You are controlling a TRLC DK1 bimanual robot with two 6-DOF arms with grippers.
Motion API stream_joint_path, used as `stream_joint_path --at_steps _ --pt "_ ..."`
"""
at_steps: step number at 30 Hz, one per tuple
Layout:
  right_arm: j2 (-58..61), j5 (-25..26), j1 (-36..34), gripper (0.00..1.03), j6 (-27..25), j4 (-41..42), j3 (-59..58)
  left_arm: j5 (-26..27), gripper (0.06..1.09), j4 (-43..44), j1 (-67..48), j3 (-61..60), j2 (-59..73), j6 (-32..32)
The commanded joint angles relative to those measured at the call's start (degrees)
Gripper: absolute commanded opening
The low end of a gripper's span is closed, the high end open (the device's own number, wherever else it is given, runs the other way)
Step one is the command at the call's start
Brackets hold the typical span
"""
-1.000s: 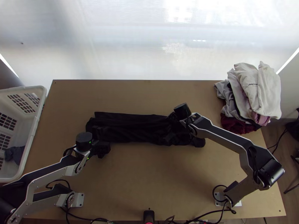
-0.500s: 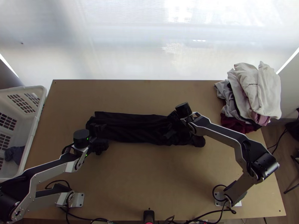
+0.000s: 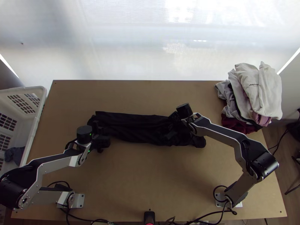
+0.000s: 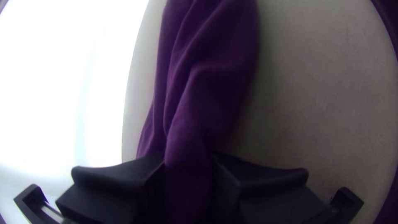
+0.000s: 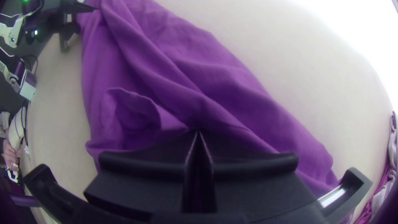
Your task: Fold the t-shirt
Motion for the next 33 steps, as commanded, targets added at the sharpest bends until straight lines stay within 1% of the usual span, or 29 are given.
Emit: stream_joint_path --at_steps 1,2,8,11,16,20,24,27,33 --pt "0.47 -0.41 0.11 0.03 0.95 0.03 -0.24 0.36 0.18 0.70 -1.66 1.69 -2.05 1.96" --pt "0.64 -0.41 0.20 0.03 1.04 0.03 -0.15 0.36 0.17 0.61 -2.36 1.87 -3.02 2.48" --pt "0.73 -0.59 0.11 0.03 1.56 0.82 -0.15 0.45 0.17 0.35 -7.90 3.10 -7.94 6.09" --pt "0.47 -1.38 0.03 0.03 1.74 0.73 -0.33 0.36 0.17 0.17 -11.50 4.77 -8.73 6.26" --pt "-3.93 -2.08 -0.50 0.03 2.18 0.47 -0.15 0.36 0.17 -0.09 -15.81 8.29 -6.36 6.35" --pt "-9.55 -2.61 -2.17 0.03 1.74 -2.52 0.02 0.36 0.17 0.00 -19.59 11.63 -3.46 5.65" --pt "-16.23 -4.46 -6.04 0.03 1.56 -6.30 -1.38 0.18 0.17 0.00 -22.05 17.69 2.17 5.65" --pt "-21.33 -4.72 -9.29 0.03 0.51 -8.50 -3.32 0.18 0.17 0.00 -23.37 23.05 7.27 6.09" --pt "-29.24 -5.86 -17.99 0.03 0.16 -11.84 -6.48 0.18 0.17 -0.35 -27.41 34.21 16.76 6.62"
